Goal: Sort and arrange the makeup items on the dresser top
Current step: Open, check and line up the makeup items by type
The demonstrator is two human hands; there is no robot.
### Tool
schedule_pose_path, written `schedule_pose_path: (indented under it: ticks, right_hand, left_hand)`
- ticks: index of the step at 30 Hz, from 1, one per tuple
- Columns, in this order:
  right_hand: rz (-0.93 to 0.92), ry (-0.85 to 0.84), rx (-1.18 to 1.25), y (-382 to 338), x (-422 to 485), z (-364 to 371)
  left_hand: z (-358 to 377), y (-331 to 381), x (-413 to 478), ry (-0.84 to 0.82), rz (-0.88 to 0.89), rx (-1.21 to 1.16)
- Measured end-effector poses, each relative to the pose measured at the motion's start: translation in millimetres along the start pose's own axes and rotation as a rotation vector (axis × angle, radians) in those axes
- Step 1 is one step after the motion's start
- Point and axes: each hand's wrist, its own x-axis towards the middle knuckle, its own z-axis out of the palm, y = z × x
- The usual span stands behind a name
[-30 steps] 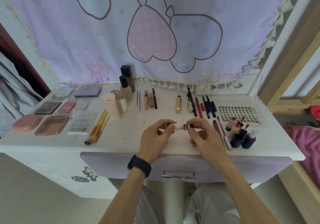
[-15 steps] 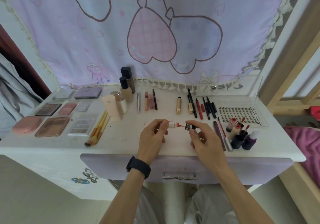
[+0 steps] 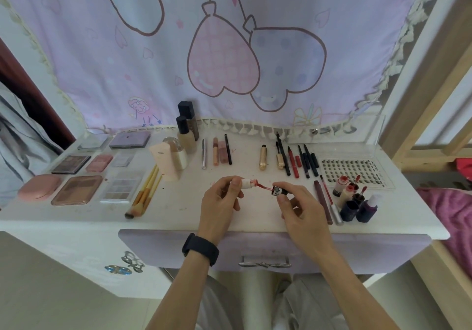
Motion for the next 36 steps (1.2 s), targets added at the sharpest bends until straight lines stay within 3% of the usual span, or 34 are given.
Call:
schedule_pose_path:
  ticks: [15, 21, 28, 32, 36]
  right_hand:
    - [0.141, 0.045, 0.199, -16, -2, -1]
    - [0.235, 0.081, 0.632, -47, -15, -21]
    - [0.43, 0.094, 1.203, -52, -31, -100]
    - [0.402, 0.188, 1.04, -41, -34, -153]
    - [0.351, 0.29, 0.678, -17, -26, -196]
  left_hand:
    - [-5, 7, 1, 0.041, -0.058, -0.142]
    - [-19, 27, 16, -0.046, -0.315, -0.497]
    - [24, 76, 26, -0.341, -0.252, -0.525]
    - [67, 101, 30, -0.466, -0.187, -0.358]
    - [108, 114, 37, -0.495, -0.108, -0.116]
